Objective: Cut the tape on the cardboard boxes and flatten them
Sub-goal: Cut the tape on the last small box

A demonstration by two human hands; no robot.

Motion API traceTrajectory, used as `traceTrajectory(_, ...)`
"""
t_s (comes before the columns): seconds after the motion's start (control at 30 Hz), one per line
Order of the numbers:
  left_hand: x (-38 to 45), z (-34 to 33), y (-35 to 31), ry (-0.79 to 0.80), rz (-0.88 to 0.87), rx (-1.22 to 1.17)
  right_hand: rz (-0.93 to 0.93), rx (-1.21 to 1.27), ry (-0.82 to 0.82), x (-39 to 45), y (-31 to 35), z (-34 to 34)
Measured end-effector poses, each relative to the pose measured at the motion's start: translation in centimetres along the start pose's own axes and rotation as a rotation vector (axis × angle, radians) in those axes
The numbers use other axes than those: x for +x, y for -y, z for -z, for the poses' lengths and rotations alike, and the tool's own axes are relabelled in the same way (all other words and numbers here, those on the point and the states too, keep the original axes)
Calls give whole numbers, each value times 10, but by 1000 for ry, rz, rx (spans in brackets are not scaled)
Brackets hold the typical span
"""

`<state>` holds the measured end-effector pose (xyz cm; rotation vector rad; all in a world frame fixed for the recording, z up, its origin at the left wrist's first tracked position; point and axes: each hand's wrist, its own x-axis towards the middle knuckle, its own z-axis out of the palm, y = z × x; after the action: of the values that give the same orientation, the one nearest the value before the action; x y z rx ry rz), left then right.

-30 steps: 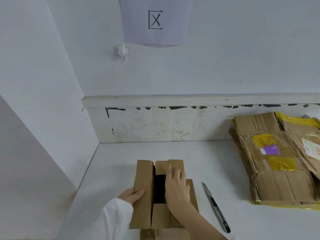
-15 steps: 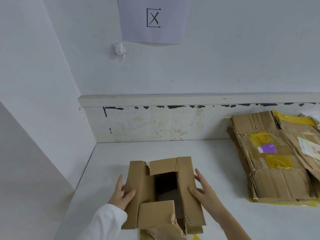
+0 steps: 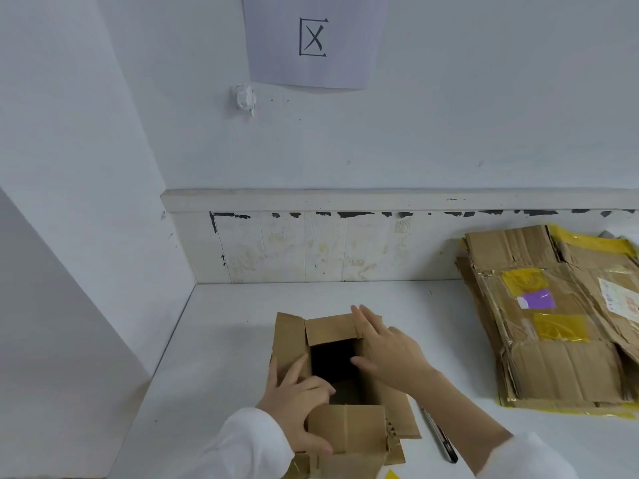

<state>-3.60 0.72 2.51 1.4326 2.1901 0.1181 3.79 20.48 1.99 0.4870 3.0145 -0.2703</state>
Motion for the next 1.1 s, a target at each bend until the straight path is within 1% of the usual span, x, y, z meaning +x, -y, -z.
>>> traceTrajectory(0.1,-5,-1,-11,-5,-1,56,-82,-105,17,19,13,6)
traceTrajectory(0.17,-17,-7,-12,-99,-6,87,-123,-116,-19,28,12,8)
traceTrajectory(0.2,-25,-10,-11,-222,-21,135,-106,-129,-41,30,10,8)
traceTrajectory(0.27,-39,-19,-2,-536,1,284,-52,-139,-91,34,4,8)
traceTrajectory(0.3,-44,-28,3,-705,12,225,-62,-88,-126,35,0,9)
traceTrajectory(0.37,-49,-46,10,-1009,-2,-58,-136,117,-171,38,-8,13)
traceTrajectory(0.4,-50,-52,11,-1100,31,-205,-184,256,-174,40,-12,15)
traceTrajectory(0.43,-51,-57,14,-1142,68,-372,-234,378,-178,41,-17,16)
traceTrajectory(0.5,-51,-62,17,-1152,170,-657,-281,490,-183,43,-20,17)
traceTrajectory(0.53,-48,-64,18,-1101,221,-738,-276,511,-174,43,-21,15)
traceTrajectory(0.57,-46,-65,19,-1052,257,-771,-255,517,-143,43,-21,15)
traceTrajectory(0.6,-42,-66,20,-1040,284,-753,-222,519,-90,43,-21,16)
traceTrajectory(0.63,-41,-66,22,-1047,292,-754,-188,542,-8,43,-24,15)
traceTrajectory(0.67,-40,-65,23,-1048,295,-763,-158,619,112,41,-28,16)
traceTrajectory(0.73,-40,-61,28,-1005,308,-803,-137,935,391,33,-46,17)
traceTrajectory(0.77,-41,-61,30,-982,321,-823,-132,1131,484,29,-60,16)
traceTrajectory(0.87,-39,-54,34,-922,316,-837,-232,1796,605,17,-91,10)
traceTrajectory(0.9,-37,-52,35,-905,320,-839,-245,1860,599,14,-95,0)
traceTrajectory(0.93,-36,-49,36,-888,324,-836,-257,1785,575,13,-96,-9)
traceTrajectory(0.97,-35,-48,37,-866,332,-835,-268,1593,534,10,-93,-17)
traceTrajectory(1.0,-34,-45,38,-841,335,-831,-253,1417,530,7,-87,-24)
traceTrajectory(1.03,-33,-43,39,-818,324,-827,-245,1296,542,6,-80,-31)
traceTrajectory(1.07,-33,-42,40,-794,313,-823,-188,1257,589,6,-75,-36)
traceTrajectory(1.1,-33,-41,41,-776,305,-819,-153,1257,557,9,-67,-39)
